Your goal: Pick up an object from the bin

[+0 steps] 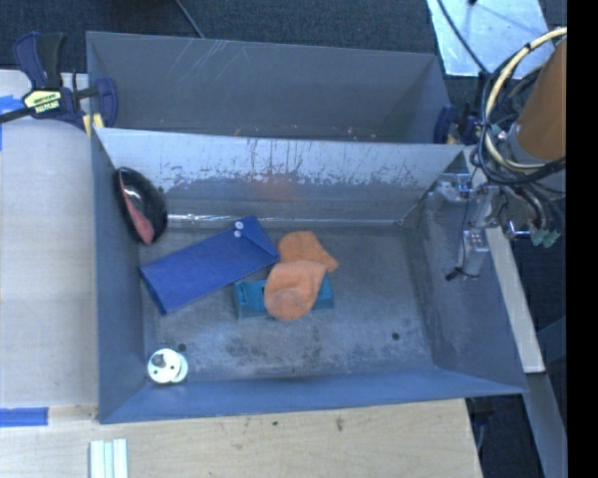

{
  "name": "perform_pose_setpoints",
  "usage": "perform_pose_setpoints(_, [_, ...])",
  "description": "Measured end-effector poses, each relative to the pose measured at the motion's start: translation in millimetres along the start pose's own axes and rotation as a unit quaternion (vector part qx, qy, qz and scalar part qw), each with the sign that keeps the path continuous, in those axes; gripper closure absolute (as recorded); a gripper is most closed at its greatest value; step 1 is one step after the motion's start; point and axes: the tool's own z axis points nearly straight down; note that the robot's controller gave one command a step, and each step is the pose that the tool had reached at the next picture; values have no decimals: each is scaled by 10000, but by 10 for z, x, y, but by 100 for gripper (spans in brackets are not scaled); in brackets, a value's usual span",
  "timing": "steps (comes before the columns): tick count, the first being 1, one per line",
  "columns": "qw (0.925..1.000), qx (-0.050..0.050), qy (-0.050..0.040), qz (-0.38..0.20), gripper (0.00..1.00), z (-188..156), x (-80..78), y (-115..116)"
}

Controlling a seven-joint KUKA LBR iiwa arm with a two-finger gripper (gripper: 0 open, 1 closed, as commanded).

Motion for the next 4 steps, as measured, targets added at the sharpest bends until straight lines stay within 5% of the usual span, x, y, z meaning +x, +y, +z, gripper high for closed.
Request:
perform_pose_setpoints(1, [10000, 8, -43, -16, 0, -49, -14, 6])
perform_pose_setpoints(2, [9992, 10, -67, 404, 0, 353, -186, 266])
perform_pose_setpoints(3, [9999, 2, -33, 161, 0, 656, -154, 536])
perform_pose_setpoints(4, [9998, 2, -49, 204, 0, 830, -450, 546])
